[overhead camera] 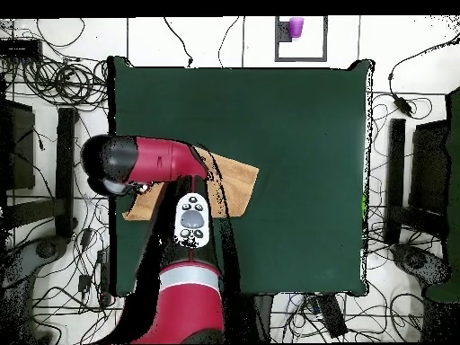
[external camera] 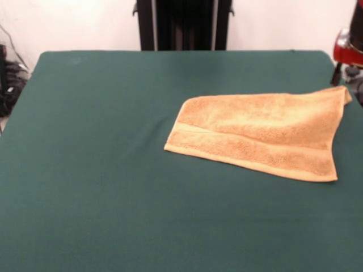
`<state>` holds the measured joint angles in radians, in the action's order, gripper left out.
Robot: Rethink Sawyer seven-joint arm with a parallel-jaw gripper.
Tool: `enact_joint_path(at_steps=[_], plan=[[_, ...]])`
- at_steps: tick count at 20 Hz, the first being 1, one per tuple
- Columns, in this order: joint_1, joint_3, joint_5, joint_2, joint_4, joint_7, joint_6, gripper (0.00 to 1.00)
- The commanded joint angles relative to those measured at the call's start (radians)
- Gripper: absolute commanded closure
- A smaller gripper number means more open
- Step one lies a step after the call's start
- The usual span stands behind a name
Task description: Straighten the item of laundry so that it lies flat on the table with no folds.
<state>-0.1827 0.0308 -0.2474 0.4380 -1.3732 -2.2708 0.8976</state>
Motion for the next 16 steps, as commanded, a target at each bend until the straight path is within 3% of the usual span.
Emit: enact_joint_path(at_steps=[1, 16], plan=[[0.031, -0.035, 0.053, 0.005, -0.175, -0.029, -0.031, 0.0], [0.042, -0.058, 0.106, -0.14, -0.107, -0.071, -0.177, 0.0]])
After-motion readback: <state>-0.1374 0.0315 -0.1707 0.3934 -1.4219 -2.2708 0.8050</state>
